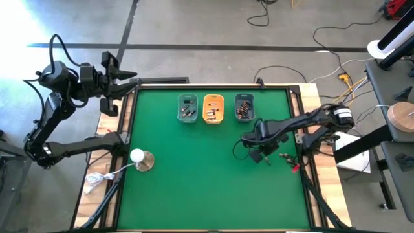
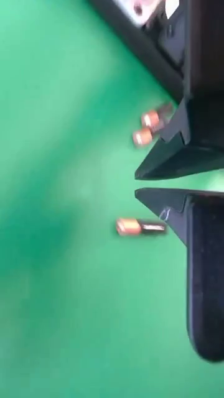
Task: Sort batteries
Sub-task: Put the small brown battery into the gray bin
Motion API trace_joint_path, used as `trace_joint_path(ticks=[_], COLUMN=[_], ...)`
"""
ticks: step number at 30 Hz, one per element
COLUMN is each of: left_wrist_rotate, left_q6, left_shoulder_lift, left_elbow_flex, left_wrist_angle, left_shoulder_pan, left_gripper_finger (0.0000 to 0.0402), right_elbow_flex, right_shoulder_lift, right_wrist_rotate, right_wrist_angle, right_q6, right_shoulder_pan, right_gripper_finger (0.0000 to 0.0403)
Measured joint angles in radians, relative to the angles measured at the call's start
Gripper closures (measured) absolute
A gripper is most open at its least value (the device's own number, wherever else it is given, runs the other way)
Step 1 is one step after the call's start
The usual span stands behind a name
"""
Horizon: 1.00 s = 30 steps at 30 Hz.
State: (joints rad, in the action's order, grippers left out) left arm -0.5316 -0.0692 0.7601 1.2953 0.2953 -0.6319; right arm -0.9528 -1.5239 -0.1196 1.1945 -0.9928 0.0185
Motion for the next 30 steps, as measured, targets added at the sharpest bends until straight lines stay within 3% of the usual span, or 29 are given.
trace_joint_path(ticks=[9, 15, 21, 30], left_wrist_rotate=[0.0, -0.001, -0.002, -0.002], left_q6=[0.0, 0.0, 0.0, -0.009], left_shoulder_lift=[0.002, 0.002, 0.0, -0.004], left_elbow_flex=[-0.002, -0.002, -0.002, -0.002], left_wrist_angle=[0.022, 0.023, 0.023, 0.023], left_shoulder_pan=[0.0, 0.0, 0.0, 0.0], left_gripper_finger=[0.0284, 0.0284, 0.0284, 0.0284], right_elbow_flex=[-0.042, -0.038, -0.038, -0.038], right_shoulder_lift=[-0.045, -0.125, -0.206, -0.241], right_wrist_rotate=[-0.049, -0.056, -0.087, -0.104], right_wrist_angle=[-0.146, -0.215, -0.275, -0.319], right_q6=[-0.089, -0.106, -0.077, -0.043], right_shoulder_pan=[0.154, 0.184, 0.187, 0.187], right_gripper_finger=[0.0274, 0.0245, 0.0267, 0.0364])
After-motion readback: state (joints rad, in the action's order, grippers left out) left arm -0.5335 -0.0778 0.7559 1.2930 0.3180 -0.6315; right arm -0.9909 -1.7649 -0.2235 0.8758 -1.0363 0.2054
